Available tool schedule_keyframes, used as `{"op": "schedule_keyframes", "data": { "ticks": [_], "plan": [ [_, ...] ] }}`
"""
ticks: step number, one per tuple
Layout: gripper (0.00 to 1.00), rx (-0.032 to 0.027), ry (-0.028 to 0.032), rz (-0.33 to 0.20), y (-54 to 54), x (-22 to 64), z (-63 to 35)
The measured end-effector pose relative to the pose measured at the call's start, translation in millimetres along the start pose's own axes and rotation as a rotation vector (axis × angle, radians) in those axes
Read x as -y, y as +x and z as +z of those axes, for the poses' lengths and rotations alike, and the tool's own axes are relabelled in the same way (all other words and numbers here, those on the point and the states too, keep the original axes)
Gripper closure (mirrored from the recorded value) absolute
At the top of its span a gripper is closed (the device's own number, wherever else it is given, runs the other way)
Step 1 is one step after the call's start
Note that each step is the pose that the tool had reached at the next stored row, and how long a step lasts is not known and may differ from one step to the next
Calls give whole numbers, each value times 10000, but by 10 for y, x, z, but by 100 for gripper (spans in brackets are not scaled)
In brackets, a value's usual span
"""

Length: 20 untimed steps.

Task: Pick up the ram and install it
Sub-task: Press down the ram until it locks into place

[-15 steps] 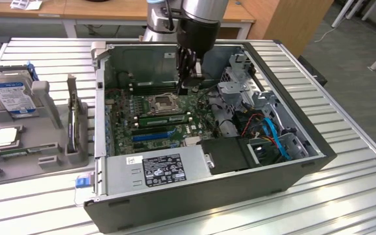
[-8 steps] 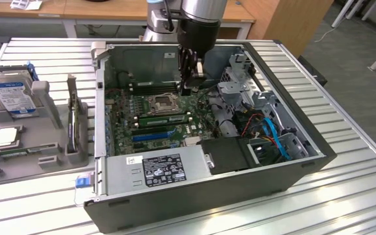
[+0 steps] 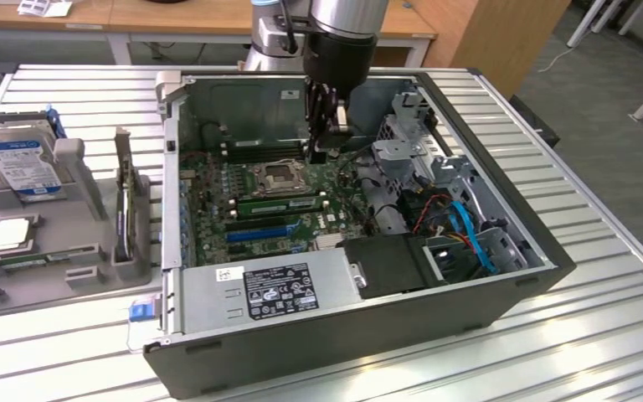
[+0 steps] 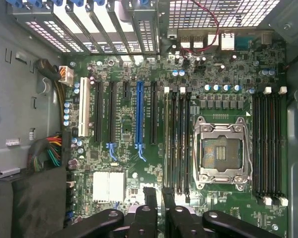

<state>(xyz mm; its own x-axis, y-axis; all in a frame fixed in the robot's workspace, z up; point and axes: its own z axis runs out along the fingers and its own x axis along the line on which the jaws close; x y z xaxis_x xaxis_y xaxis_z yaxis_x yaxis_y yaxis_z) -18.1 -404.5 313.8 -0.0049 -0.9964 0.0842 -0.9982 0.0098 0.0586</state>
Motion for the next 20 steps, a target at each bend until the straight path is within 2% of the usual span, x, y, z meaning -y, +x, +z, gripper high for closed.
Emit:
{"op": "schedule_keyframes", "data": {
  "ticks": [4,5,10,15,20],
  "plan": [
    [83,0,0,0,0,0,0],
    [89,0,0,0,0,0,0],
    [90,-1,0,0,0,3,0],
    [90,-1,-1,-63,-1,165,-9],
    [90,-13,-2,-114,53,173,52]
  ]
}}
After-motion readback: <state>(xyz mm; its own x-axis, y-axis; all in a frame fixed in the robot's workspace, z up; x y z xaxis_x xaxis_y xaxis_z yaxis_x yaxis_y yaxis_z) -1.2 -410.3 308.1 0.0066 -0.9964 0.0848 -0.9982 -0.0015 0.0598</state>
